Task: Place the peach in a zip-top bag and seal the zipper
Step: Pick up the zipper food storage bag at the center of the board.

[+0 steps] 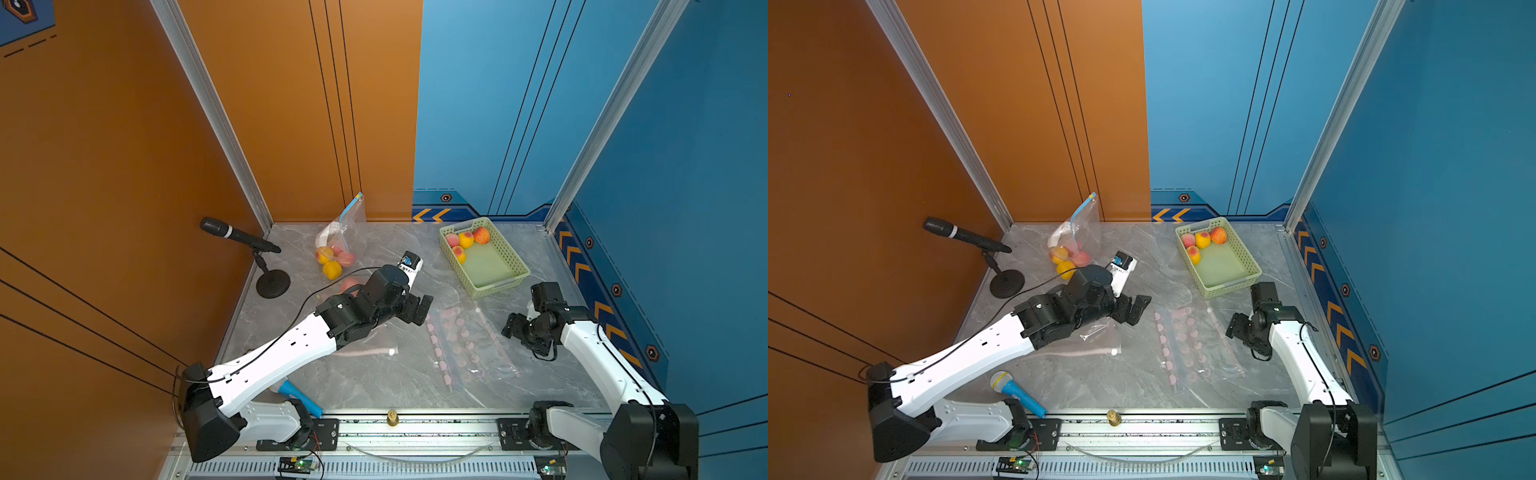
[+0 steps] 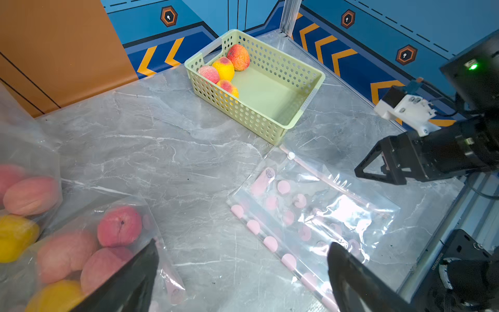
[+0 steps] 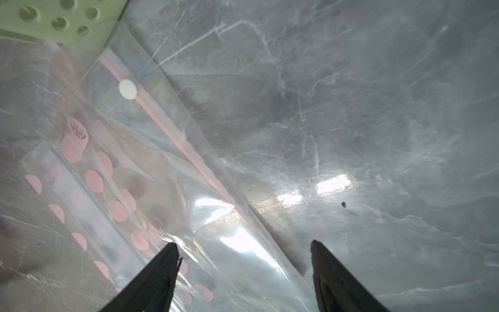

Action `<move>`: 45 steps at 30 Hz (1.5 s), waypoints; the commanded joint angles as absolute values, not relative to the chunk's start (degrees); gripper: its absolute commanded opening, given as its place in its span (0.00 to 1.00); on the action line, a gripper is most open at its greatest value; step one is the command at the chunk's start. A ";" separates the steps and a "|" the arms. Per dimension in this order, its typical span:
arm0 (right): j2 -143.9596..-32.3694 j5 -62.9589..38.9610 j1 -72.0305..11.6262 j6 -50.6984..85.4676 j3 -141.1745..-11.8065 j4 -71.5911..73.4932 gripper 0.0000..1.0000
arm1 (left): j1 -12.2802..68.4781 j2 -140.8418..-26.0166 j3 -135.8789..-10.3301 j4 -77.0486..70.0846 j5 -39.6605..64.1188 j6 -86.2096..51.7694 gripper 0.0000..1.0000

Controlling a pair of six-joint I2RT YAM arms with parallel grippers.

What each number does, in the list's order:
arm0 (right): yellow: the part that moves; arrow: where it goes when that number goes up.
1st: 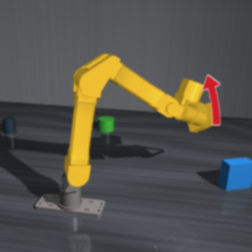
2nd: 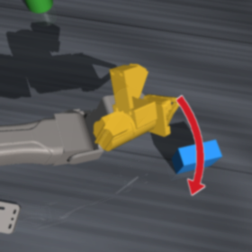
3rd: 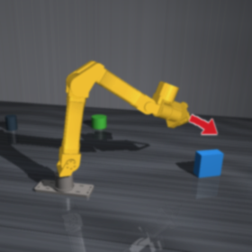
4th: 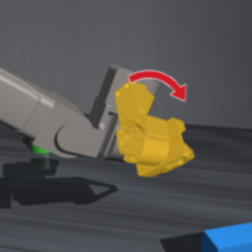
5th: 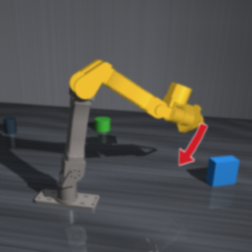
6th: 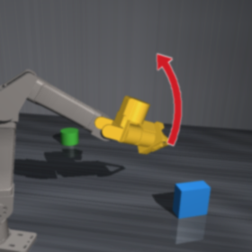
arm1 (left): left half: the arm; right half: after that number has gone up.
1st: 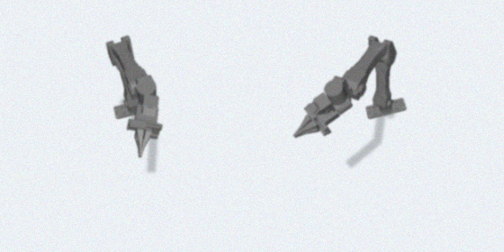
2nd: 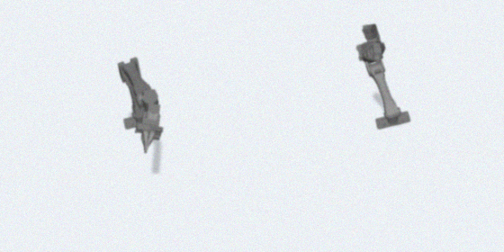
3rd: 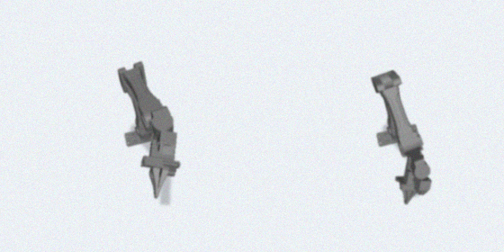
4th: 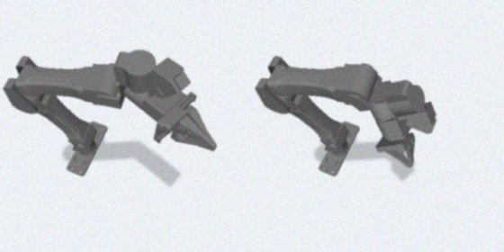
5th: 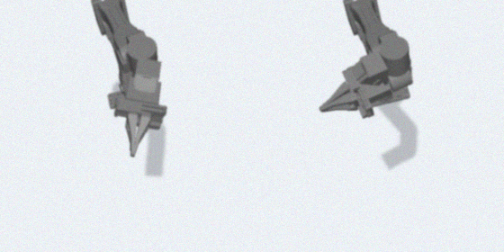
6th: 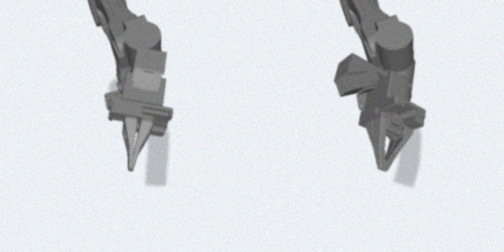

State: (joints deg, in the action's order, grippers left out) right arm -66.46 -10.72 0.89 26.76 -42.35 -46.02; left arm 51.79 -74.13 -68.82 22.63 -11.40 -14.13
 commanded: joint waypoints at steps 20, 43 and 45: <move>-75.26 -16.28 -13.83 31.11 -45.76 -35.82 0.15 | 43.37 -69.64 -64.19 19.71 -15.13 -20.65 0.98; -80.16 -17.84 -13.74 31.20 -44.07 -33.93 0.63 | 46.14 -75.50 -59.68 17.41 -16.40 -20.45 0.98; -82.11 -19.35 -13.79 31.32 -42.87 -32.17 0.63 | 46.17 -75.38 -59.42 17.25 -16.47 -20.45 0.98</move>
State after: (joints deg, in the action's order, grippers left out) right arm -80.01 -15.99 -13.87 32.21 -44.66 -34.26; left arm 45.52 -74.94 -60.16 18.28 -15.29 -20.01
